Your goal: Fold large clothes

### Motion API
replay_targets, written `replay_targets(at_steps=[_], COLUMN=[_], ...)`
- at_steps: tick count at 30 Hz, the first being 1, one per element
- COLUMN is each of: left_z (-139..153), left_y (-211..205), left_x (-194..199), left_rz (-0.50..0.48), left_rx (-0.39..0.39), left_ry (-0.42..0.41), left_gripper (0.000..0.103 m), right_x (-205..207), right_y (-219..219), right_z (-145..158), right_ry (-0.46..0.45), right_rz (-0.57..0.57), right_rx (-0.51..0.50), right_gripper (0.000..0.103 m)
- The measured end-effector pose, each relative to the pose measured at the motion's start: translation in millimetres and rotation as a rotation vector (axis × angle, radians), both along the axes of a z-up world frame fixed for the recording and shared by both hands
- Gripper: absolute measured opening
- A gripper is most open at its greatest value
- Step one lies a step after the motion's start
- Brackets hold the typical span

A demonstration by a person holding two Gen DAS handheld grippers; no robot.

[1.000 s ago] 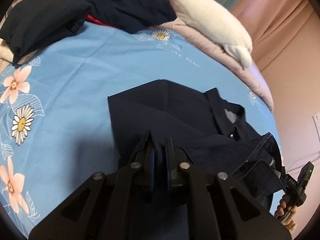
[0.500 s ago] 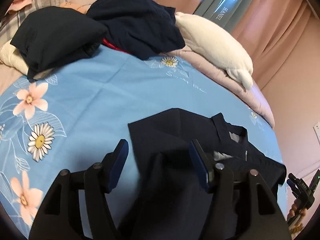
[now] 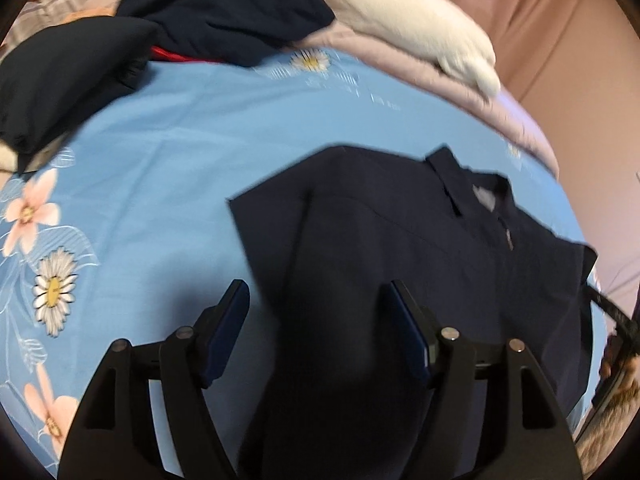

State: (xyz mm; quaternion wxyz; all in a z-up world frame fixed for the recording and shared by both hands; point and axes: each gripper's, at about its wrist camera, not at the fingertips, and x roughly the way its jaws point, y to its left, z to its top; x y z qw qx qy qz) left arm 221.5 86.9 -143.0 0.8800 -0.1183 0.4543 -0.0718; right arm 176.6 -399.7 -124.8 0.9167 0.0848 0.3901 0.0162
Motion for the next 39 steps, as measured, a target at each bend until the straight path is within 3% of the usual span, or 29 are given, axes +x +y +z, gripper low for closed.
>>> replay_targets(at_steps=[3, 6, 8, 9, 11, 17, 26, 31, 39], left_z=[-6.8, -9.1, -7.6, -4.5, 4.8, 36.7, 87.0, 109.1, 122.1], left_y=[-3.6, -4.8, -5.2, -5.0, -5.7, -11.0, -11.2, -14.8, -12.2], left_x=[6.8, 8.4, 7.7, 4.9, -3.2, -31.0, -62.3, -58.5, -11.1], left_rz=[-0.011, -0.001, 0.017, 0.027, 0.04, 0.063, 0.071, 0.054, 0.099], left_rx=[-0.026, -0.024, 0.0, 0.007, 0.027, 0.064, 0.016, 0.009, -0.014], left_ry=[0.01, 0.022, 0.022, 0.009, -0.029, -0.12, -0.254, -0.307, -0.296], left_gripper=[0.068, 0.043, 0.025, 0.019, 0.009, 0.005, 0.005, 0.005, 0.005], right_x=[16.1, 22.3, 22.7, 21.1, 15.1, -27.8, -71.4, -65.1, -29.1], right_y=[2.3, 2.2, 4.0, 5.1, 8.3, 10.3, 21.2, 23.8, 15.5], right_z=[-6.3, -9.7, -10.1, -9.6, -6.9, 35.5, 94.5, 112.1, 130.6], right_ry=[0.015, 0.006, 0.006, 0.001, -0.019, -0.194, -0.357, -0.389, -0.412], right_rz=[-0.016, -0.005, -0.009, -0.012, -0.006, -0.003, 0.001, -0.012, -0.047], right_rx=[-0.025, 0.004, 0.015, 0.013, 0.022, 0.009, 0.006, -0.014, 0.006], right_gripper=[0.069, 0.062, 0.039, 0.032, 0.009, 0.006, 0.006, 0.006, 0.006])
